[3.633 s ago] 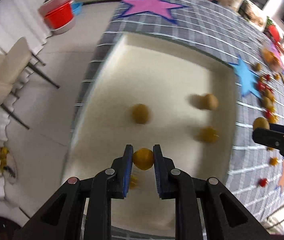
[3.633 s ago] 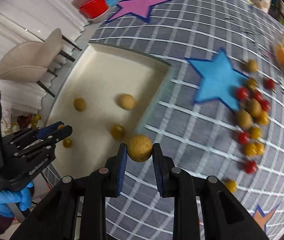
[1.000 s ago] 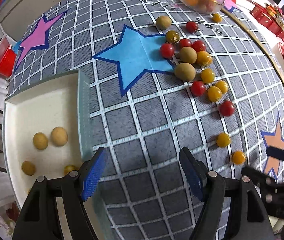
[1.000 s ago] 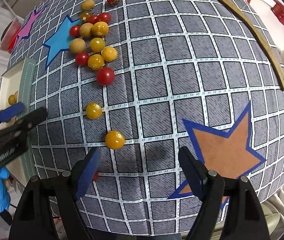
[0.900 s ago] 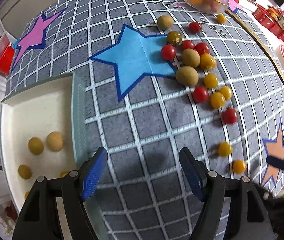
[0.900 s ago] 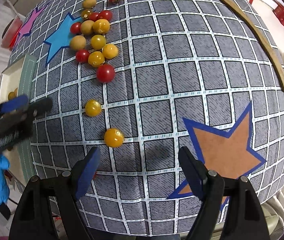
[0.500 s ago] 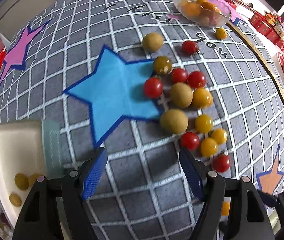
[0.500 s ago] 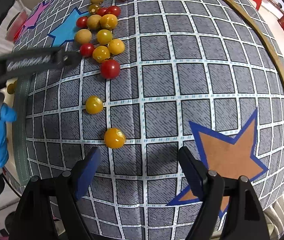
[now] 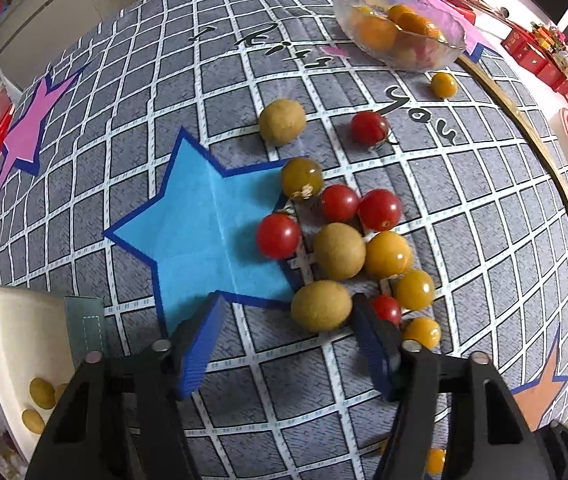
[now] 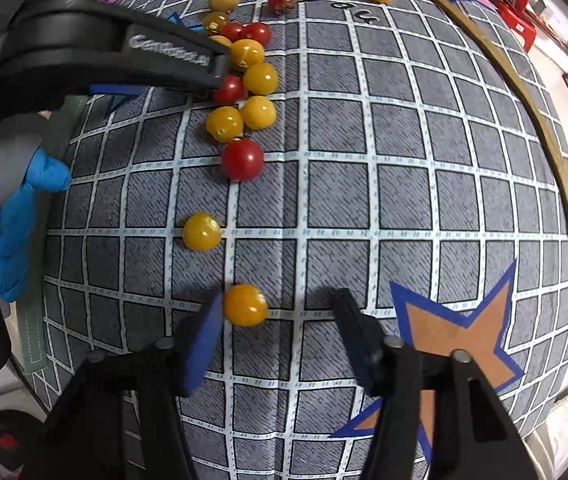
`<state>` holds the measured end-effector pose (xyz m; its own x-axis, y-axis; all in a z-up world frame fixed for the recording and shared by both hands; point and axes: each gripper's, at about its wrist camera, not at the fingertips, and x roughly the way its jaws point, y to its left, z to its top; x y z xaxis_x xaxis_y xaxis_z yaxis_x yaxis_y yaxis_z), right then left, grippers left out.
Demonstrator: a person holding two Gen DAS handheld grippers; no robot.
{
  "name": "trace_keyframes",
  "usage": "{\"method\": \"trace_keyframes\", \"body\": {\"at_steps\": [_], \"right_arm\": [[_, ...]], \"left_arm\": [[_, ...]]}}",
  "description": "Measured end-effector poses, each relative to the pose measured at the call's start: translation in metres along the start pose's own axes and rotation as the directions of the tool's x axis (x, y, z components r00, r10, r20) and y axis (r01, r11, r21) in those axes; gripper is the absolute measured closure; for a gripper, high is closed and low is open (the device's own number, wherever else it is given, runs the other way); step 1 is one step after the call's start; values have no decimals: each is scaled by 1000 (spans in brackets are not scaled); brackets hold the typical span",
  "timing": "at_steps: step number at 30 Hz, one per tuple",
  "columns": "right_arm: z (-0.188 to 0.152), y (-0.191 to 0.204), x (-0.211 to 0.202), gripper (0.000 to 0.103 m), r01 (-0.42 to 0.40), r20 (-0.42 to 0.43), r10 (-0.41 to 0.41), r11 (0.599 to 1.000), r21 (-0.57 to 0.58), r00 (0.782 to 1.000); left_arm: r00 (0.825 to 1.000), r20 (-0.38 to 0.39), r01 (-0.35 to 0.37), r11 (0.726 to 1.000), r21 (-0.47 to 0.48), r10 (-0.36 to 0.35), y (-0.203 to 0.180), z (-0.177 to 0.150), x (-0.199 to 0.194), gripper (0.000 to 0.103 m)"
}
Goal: Organize fruits
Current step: 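Return both tools to the fruits and grasp a brown fruit and yellow tomato, then carry the brown fruit in the left gripper while the right carries the yellow tomato into the tray, release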
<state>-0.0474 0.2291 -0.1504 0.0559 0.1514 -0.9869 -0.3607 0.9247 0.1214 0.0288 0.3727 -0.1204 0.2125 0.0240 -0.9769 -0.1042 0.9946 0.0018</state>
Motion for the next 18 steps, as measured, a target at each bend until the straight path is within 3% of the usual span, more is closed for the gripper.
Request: {"method": "trace_keyframes", "body": {"at_steps": [3, 5, 7, 8, 18], "right_arm": [[8, 12, 3, 55, 11, -2, -11, 1000, -20, 1000], [10, 21, 5, 60, 14, -2, -14, 1000, -28, 1000], [12, 27, 6, 79, 3, -4, -3, 1000, -31, 1000], [11, 29, 7, 81, -7, -7, 6, 1000, -26, 1000], [16, 14, -6, 81, -156, 5, 156, 985, 71, 988]], "left_arm": [[1000, 9, 1, 1000, 13, -1, -10, 6, 1, 54], [1000, 14, 9, 1000, 24, -9, -18, 0, -5, 73], [1000, 11, 11, 999, 31, -11, -24, -3, -8, 73], [1000, 9, 20, 999, 28, -20, -25, -2, -9, 73], [997, 20, 68, 997, -32, -68, -6, -24, -34, 73]]}}
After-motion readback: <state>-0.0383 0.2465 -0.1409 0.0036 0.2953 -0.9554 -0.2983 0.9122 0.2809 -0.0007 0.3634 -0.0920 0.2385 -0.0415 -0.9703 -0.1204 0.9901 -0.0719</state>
